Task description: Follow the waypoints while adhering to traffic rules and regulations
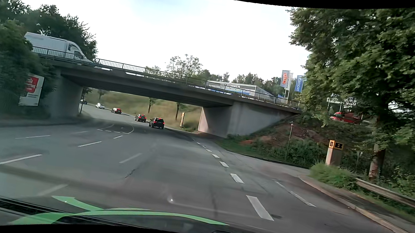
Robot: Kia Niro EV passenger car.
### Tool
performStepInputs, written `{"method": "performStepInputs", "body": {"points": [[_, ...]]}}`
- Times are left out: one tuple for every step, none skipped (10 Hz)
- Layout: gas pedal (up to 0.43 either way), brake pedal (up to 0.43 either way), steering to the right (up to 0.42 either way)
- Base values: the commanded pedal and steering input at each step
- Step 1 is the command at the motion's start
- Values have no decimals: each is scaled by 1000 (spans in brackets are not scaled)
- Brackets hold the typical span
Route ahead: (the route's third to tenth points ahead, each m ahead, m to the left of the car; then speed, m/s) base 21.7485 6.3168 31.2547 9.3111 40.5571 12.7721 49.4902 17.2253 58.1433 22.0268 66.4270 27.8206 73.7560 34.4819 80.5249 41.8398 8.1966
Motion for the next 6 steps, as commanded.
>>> {"method": "performStepInputs", "body": {"points": [[28,0,-66],[28,0,-64],[28,0,-60],[28,0,-57],[28,0,-56],[39,0,-54]]}}
